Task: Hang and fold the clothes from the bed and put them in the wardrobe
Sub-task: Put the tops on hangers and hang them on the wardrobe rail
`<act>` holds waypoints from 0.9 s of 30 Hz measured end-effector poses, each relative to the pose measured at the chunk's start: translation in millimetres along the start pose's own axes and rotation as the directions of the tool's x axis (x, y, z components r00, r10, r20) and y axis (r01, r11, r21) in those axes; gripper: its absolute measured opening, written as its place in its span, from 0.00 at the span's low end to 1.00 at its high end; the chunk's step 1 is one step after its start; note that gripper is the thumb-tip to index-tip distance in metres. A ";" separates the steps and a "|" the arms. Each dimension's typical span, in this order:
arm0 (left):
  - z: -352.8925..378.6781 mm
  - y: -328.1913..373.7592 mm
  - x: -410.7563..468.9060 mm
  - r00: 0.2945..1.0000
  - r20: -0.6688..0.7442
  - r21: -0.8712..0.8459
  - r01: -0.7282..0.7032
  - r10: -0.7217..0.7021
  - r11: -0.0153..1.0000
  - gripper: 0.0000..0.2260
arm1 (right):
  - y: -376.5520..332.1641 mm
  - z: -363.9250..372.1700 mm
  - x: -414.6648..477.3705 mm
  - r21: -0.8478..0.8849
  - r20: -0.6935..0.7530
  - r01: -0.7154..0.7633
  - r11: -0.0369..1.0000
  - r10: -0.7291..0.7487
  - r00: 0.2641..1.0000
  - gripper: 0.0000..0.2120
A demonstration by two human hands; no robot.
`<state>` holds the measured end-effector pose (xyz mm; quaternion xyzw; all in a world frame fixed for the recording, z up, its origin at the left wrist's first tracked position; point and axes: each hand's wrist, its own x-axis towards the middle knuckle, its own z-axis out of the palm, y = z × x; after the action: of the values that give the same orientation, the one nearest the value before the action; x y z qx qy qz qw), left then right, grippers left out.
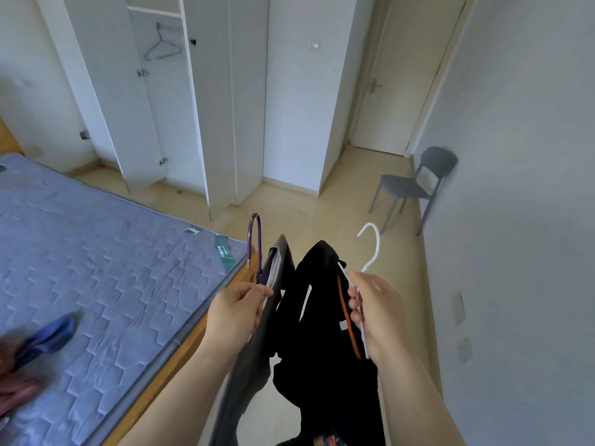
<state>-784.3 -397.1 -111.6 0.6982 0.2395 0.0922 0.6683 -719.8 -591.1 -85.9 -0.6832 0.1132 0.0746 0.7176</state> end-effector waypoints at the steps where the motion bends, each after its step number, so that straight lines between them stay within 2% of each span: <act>1: 2.4 2.6 11.9 1.000 -0.002 -0.008 0.001 -0.001 1.000 0.13 | -2.3 3.9 12.0 0.000 -0.005 0.000 1.000 0.000 1.000 0.07; 9: 19.4 24.5 131.1 0.998 0.057 -0.054 0.022 -0.019 0.998 0.12 | -28.8 49.2 110.4 -0.006 -0.047 0.030 1.000 -0.030 0.998 0.08; 15: 30.3 42.6 208.8 0.991 0.123 -0.088 0.069 -0.058 0.994 0.12 | -52.3 77.1 169.7 -0.131 -0.113 0.097 0.987 -0.112 0.987 0.12; 19: 41.5 47.0 253.6 0.983 0.159 -0.083 0.102 -0.088 0.991 0.12 | -61.2 88.6 210.8 -0.095 -0.141 0.090 0.991 -0.103 0.985 0.06; 27: 84.3 68.2 347.8 0.982 0.130 -0.114 0.149 -0.134 0.982 0.13 | -80.5 105.4 325.0 -0.050 -0.092 0.043 0.998 -0.047 0.995 0.06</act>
<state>-430.1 -312.3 -119.1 0.6410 0.2411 0.0161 0.7285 -379.4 -505.9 -90.0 -0.7053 0.1292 0.0291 0.6964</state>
